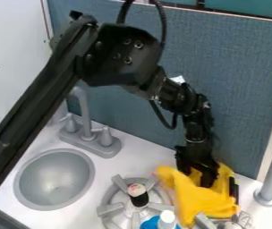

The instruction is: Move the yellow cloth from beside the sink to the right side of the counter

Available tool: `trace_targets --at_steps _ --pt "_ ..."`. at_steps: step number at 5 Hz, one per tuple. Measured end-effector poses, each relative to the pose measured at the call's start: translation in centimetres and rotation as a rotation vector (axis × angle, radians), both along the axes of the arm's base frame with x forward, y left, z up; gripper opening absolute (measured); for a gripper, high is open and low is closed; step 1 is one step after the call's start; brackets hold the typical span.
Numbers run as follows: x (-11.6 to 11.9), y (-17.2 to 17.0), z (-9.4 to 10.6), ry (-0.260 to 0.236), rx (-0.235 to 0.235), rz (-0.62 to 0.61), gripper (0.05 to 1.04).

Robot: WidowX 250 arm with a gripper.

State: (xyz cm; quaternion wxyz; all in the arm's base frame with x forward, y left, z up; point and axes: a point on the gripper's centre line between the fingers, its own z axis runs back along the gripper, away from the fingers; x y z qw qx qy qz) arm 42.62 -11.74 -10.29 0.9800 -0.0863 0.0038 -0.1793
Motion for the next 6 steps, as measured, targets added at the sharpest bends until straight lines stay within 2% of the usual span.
trace_targets --at_steps 1,2,3,4,5,6 --pt "0.6 -0.8 0.2 -0.015 -0.026 0.008 1.001" --pt "0.7 -0.6 0.1 -0.028 -0.020 0.027 1.001" --pt "0.1 0.2 0.7 -0.052 0.060 0.038 1.000" --pt "0.0 1.1 3.1 -0.092 0.101 0.047 1.000" --pt "-0.5 2.1 6.1 -0.125 0.099 0.074 1.000" --pt "-2.3 3.1 8.2 -0.095 0.135 0.080 1.000"
